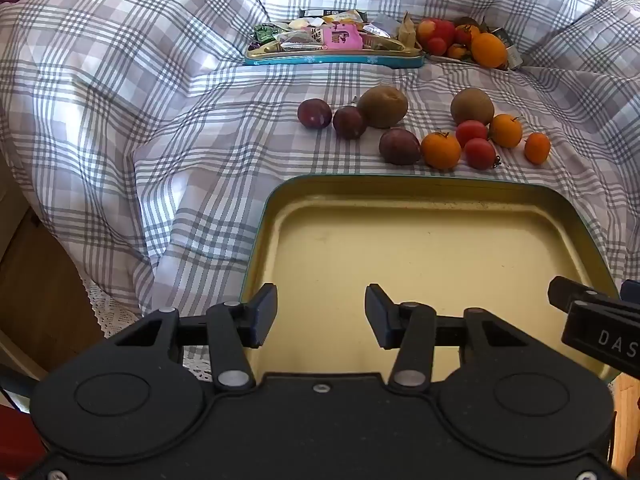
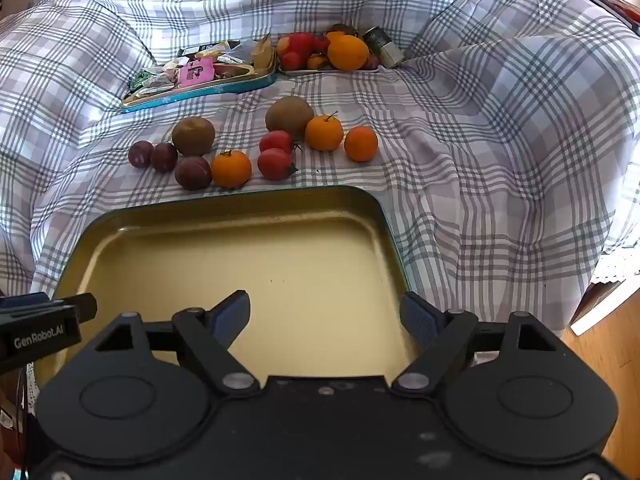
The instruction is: Organize fruits
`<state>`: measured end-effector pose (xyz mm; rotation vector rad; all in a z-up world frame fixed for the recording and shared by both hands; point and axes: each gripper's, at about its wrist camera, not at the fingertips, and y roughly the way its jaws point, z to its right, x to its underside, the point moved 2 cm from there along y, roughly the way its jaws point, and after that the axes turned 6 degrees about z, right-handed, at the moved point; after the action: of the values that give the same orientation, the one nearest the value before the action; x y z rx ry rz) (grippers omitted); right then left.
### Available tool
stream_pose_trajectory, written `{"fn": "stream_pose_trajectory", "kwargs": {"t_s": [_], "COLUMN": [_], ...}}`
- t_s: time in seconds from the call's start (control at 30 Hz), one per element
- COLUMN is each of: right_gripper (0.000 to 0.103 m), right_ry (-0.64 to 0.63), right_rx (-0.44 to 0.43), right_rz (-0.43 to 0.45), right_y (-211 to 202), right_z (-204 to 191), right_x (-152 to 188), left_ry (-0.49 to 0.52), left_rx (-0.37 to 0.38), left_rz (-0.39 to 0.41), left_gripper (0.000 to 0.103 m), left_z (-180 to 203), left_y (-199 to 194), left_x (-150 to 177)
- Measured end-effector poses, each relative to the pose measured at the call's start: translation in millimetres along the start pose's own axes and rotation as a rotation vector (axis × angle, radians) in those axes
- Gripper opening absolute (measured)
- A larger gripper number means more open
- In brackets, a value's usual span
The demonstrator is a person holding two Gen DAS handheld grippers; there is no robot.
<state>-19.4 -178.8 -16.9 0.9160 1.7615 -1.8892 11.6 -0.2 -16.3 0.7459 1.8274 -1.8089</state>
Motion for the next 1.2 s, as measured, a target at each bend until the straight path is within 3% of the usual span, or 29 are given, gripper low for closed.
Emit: {"fn": "stream_pose_trajectory", "kwargs": {"t_s": [1.2], "right_gripper": [0.086], "right_ry": [0.003], "right_rx": [0.003], "right_rz": [-0.012], "right_y": [2.2], "right_z": [1.8], "right_x": [1.7], "left_ry": [0.022], "left_rx": [0.006], "left_rz": [-0.008], "left_gripper": [0.055], "left_z": [5.5], "left_y": [1.0], "left_x": [2.5]}}
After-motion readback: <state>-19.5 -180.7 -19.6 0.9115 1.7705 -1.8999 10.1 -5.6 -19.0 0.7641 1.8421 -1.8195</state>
